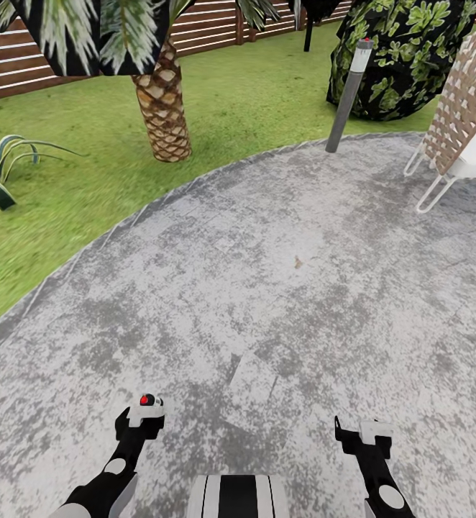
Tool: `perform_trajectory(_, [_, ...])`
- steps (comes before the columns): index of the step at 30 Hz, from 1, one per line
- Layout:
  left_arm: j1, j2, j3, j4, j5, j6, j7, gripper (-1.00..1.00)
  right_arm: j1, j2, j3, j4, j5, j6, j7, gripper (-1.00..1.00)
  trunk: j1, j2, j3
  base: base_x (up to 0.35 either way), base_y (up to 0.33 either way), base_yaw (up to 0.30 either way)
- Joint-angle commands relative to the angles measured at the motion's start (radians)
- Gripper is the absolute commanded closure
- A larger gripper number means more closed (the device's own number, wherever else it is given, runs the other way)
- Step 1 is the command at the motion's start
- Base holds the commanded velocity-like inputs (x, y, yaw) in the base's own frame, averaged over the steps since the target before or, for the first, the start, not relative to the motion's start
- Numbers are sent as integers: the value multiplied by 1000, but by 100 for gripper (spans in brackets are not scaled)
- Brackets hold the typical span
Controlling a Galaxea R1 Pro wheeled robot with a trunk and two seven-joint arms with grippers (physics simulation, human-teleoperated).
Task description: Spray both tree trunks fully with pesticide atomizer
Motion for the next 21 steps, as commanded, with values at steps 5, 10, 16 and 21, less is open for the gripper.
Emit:
perform_trajectory(5, [0,1,0,0,1,0,0,-100,1,0,0,0,0,0,1,-100,0,0,0,7,2,0])
perform_trajectory(10, [0,1,0,0,3,0,0,-100,1,0,0,0,0,0,0,-100,0,0,0,47,0,0])
perform_trajectory(16, [0,1,0,0,2,0,0,-100,0,0,0,0,0,0,1,-100,0,0,0,18,0,0])
perform_trajectory(21, [0,1,0,0,2,0,0,-100,1,0,0,0,0,0,0,-100,0,0,0,1,0,0])
